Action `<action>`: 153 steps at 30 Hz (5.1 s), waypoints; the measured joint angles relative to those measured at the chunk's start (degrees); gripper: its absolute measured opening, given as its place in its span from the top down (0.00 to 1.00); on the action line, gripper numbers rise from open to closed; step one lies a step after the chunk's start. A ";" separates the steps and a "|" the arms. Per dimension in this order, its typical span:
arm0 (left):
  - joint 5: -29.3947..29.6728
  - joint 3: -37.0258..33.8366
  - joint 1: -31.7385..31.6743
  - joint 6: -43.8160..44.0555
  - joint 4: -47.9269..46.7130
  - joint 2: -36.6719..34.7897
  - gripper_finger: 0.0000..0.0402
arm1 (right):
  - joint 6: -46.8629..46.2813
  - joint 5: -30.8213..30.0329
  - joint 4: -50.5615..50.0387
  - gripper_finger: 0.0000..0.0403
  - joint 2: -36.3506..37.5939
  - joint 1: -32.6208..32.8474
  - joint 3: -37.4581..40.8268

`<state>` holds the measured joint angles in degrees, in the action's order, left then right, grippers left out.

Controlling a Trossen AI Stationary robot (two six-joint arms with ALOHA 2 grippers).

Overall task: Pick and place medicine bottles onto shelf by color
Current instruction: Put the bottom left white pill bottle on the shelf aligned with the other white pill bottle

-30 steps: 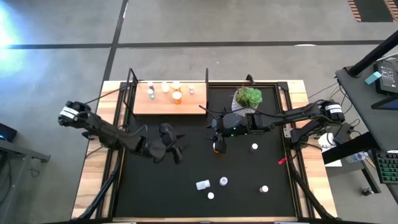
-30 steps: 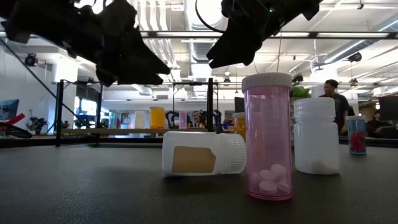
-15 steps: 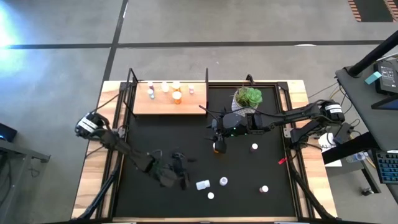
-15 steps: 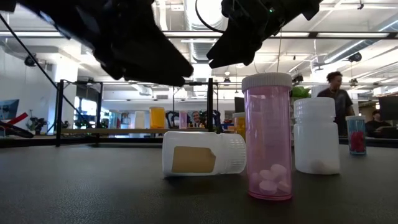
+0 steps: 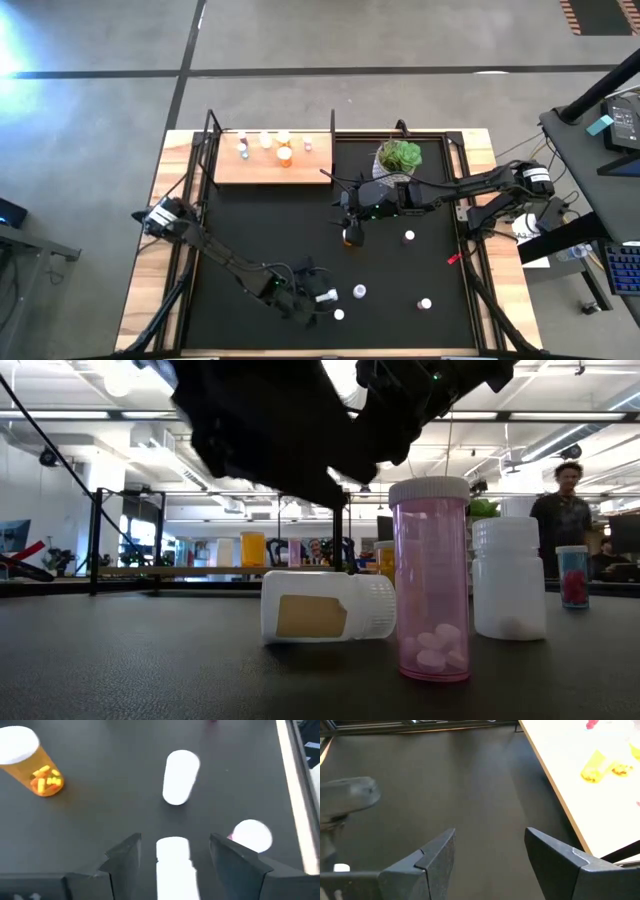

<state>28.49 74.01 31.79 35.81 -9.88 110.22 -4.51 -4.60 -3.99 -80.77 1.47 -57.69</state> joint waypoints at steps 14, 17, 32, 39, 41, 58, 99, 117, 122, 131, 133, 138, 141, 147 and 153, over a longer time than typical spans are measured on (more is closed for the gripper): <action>-3.61 9.67 -0.31 1.58 -11.10 5.15 0.46 | 0.01 -0.01 0.00 0.43 0.00 -0.01 0.00; -4.92 10.48 -0.33 1.94 -11.99 5.62 0.46 | 0.01 0.00 0.00 0.43 0.00 0.00 0.00; -6.50 10.66 -2.56 2.94 -13.65 8.64 0.46 | 0.02 0.00 0.00 0.43 0.00 0.00 0.00; -7.96 9.92 -2.65 2.97 -13.63 8.73 0.46 | 0.02 -0.02 0.02 0.43 0.00 0.00 0.00; -8.76 9.57 -2.69 3.14 -13.66 8.73 0.46 | 0.01 0.00 0.01 0.43 0.00 0.00 0.00; -9.59 9.30 -2.69 4.15 -15.15 8.73 0.69 | 0.02 0.00 0.00 0.43 0.00 0.00 0.00; 42.91 -25.42 2.89 2.53 43.39 1.11 0.64 | 0.02 0.00 0.02 0.43 0.00 -0.02 0.00; 37.31 -34.81 0.81 -7.88 59.86 1.13 0.64 | 0.02 0.00 0.02 0.43 0.01 -0.02 0.00; 27.69 -35.78 -1.04 -8.05 59.92 1.15 0.64 | 0.02 0.00 0.02 0.43 0.00 0.00 0.00; 20.09 -35.41 -2.71 -10.72 60.29 1.17 0.64 | 0.02 0.00 0.02 0.43 0.00 -0.01 0.00; 20.12 -35.66 -2.48 -10.72 60.71 1.17 0.65 | 0.02 0.00 0.02 0.43 0.00 -0.01 0.00; 20.00 -35.90 -1.90 -11.93 64.56 1.15 0.65 | 0.00 0.00 0.02 0.43 0.02 0.00 0.00; 20.09 -35.94 -1.99 -17.71 70.80 0.81 0.65 | 0.02 0.00 0.02 0.43 0.00 0.00 0.00; 20.18 -35.96 -1.97 -27.73 76.78 -2.78 0.65 | 0.01 0.00 0.04 0.43 0.01 0.00 0.00; 23.55 -36.65 -2.05 -34.34 76.49 -7.86 0.65 | -0.03 0.00 7.91 0.43 0.02 -0.02 0.00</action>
<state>52.04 37.36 29.74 1.47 66.60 102.36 -4.54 -4.60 3.92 -80.75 1.45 -57.69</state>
